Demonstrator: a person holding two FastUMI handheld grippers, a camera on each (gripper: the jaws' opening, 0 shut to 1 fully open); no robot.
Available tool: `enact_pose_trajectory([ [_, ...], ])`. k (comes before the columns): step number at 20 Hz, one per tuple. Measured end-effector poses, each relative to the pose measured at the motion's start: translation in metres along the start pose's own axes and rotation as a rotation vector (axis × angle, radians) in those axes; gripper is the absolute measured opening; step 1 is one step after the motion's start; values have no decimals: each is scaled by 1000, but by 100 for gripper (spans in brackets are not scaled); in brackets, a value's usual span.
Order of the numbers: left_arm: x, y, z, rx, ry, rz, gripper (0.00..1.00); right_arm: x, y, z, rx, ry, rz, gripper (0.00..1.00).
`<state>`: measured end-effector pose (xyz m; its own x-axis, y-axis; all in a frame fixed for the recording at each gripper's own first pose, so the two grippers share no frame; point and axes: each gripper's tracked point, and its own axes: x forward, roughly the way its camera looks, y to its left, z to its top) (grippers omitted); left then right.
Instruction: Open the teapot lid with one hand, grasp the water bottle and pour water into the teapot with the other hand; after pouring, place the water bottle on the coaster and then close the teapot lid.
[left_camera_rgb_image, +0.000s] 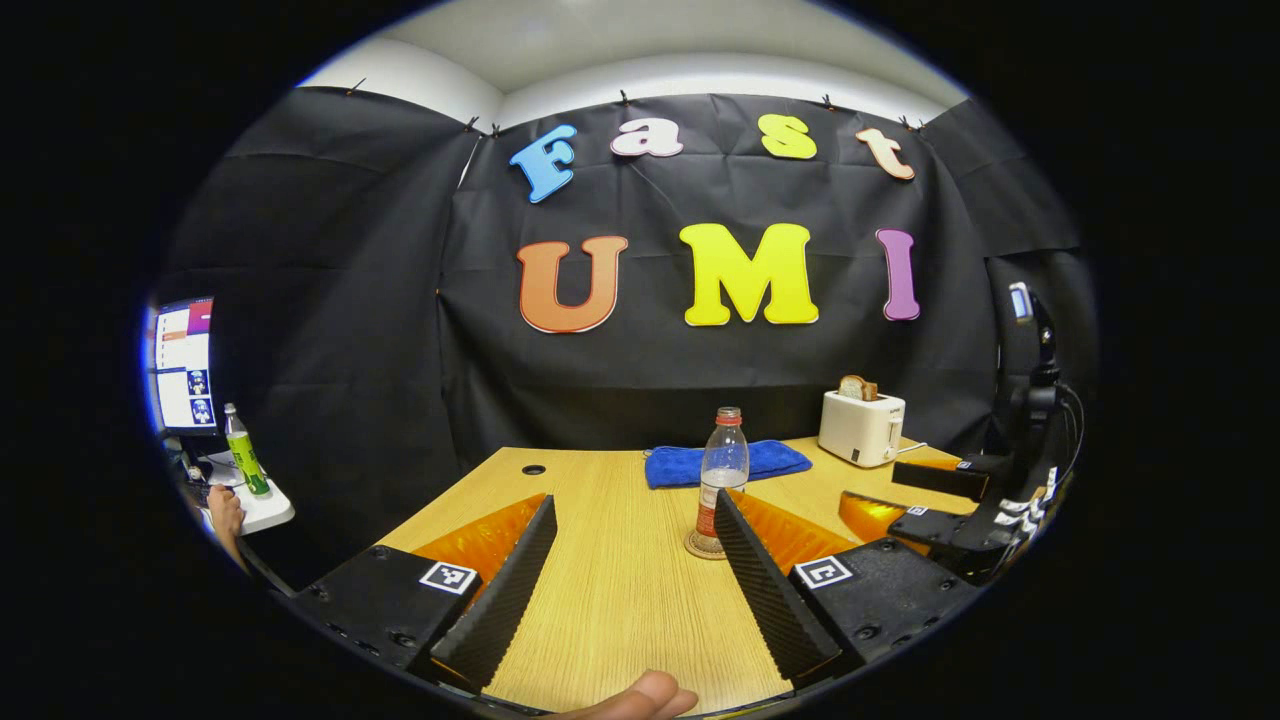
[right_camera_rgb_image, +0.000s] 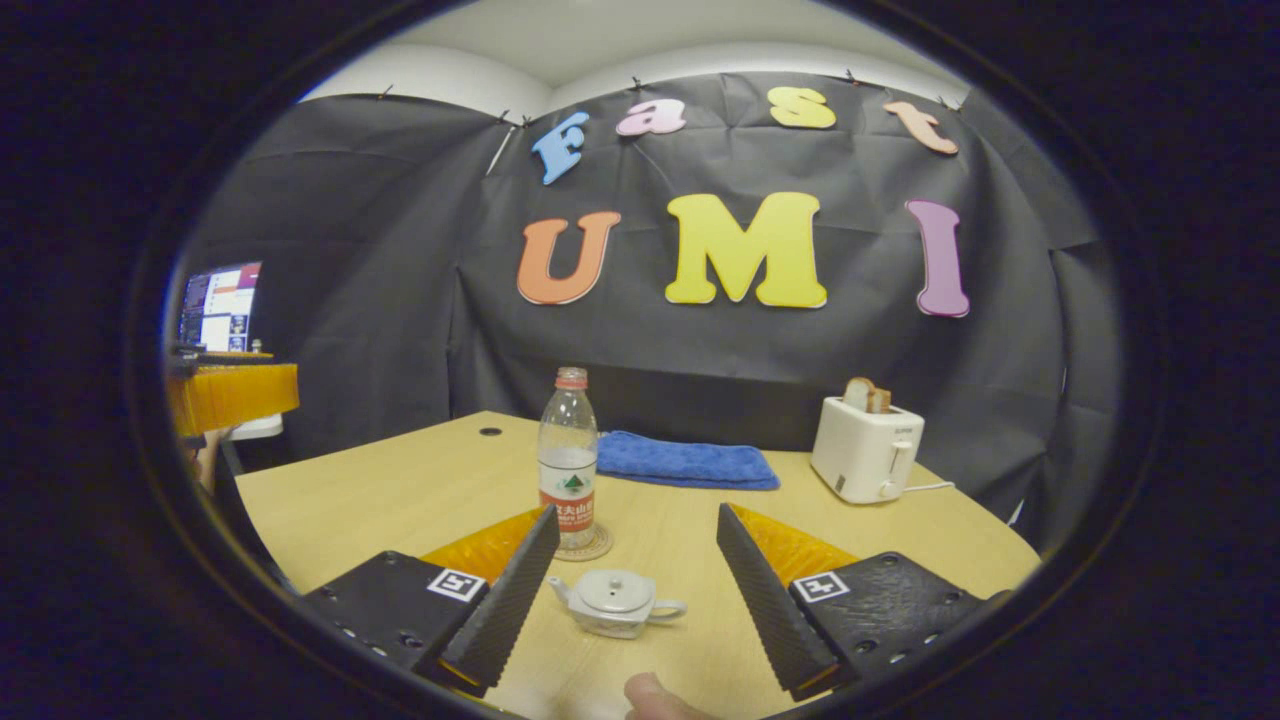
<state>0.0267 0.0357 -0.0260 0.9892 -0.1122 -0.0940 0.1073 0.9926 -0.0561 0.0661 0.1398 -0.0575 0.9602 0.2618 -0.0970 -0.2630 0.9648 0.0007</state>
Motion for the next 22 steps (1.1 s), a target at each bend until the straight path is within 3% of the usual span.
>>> enact_pose_trajectory([
  [4, -7, 2, 9, 28, -23, 10, 99, -30, -36, 20, -10, -4, -97, 95],
  [7, -10, 11, 13, 37, -32, 59, 99, -54, -59, 37, -10, -28, -133, 95],
  [12, -12, 11, 10, 36, -15, 70, 99, -96, -101, 50, -39, -71, -212, 96],
  [22, -22, 13, 20, 51, -48, 129, 99, -114, -134, 31, -39, -57, -259, 95],
])
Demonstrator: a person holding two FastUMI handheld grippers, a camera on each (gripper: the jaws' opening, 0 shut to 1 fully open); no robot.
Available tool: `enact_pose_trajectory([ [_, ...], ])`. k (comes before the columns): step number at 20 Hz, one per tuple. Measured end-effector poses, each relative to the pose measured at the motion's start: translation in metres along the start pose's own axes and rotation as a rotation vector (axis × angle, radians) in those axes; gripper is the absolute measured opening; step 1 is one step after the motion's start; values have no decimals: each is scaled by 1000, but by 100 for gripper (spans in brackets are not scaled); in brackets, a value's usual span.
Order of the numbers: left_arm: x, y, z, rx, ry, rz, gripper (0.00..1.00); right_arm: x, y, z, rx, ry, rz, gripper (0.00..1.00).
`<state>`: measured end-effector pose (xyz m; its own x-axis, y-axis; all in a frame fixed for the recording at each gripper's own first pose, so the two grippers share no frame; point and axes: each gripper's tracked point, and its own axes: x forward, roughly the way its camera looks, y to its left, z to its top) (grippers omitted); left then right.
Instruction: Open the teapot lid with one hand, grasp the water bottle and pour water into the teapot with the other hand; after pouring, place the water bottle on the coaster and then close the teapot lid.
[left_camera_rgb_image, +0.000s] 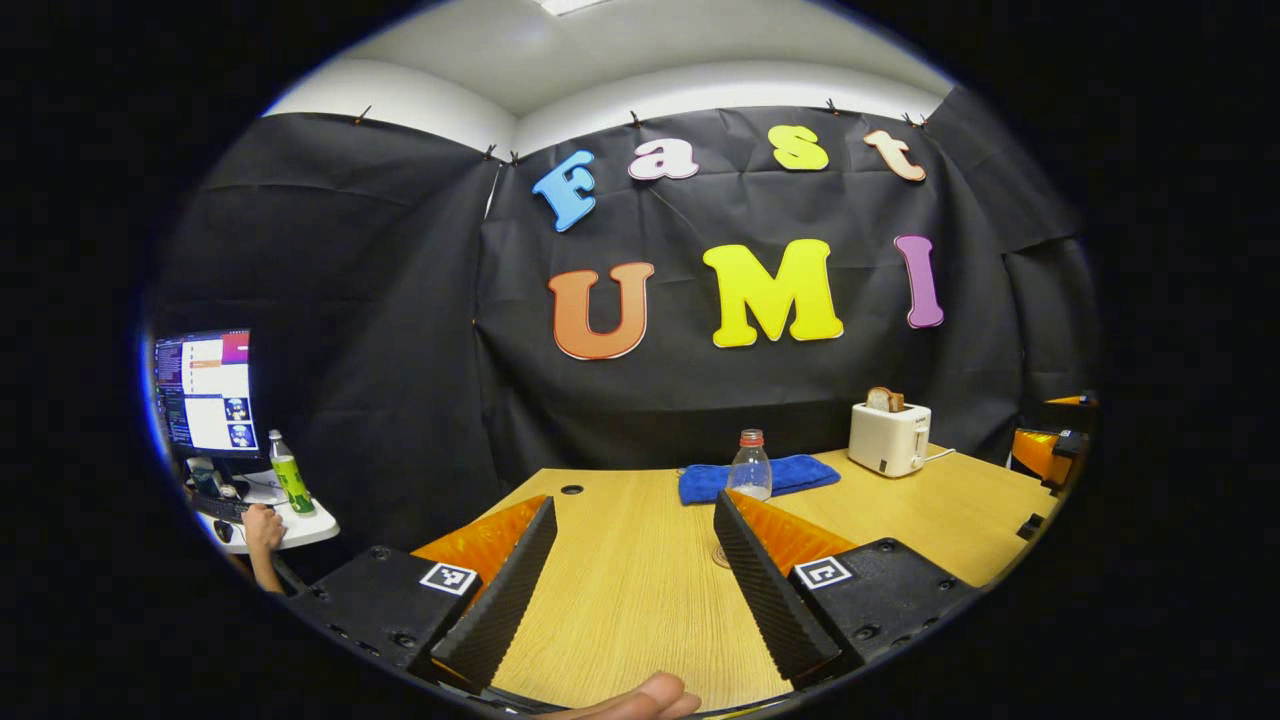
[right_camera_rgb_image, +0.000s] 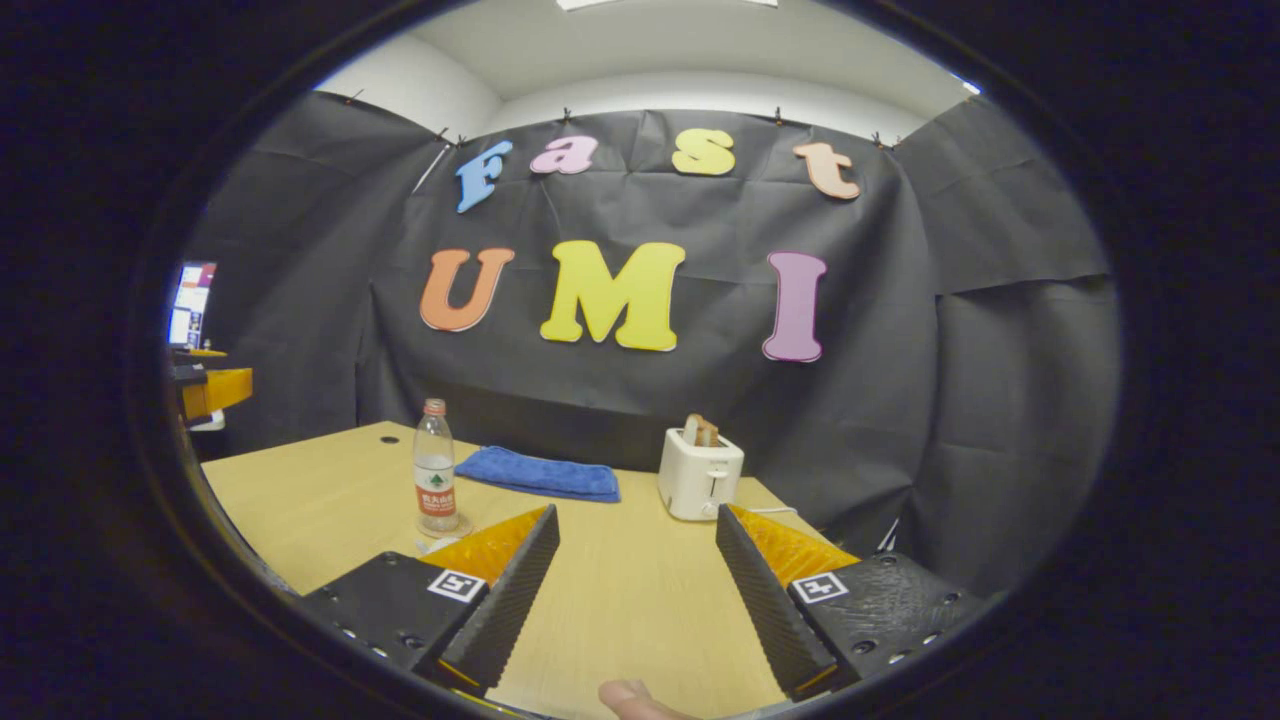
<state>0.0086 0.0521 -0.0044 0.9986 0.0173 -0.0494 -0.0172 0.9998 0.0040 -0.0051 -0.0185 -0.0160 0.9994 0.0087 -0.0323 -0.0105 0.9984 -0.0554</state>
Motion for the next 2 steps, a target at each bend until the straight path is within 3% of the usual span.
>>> enact_pose_trajectory([
  [2, 0, -5, -2, 1, 6, -14, 99, 0, 4, -1, -2, 0, 12, 95],
])
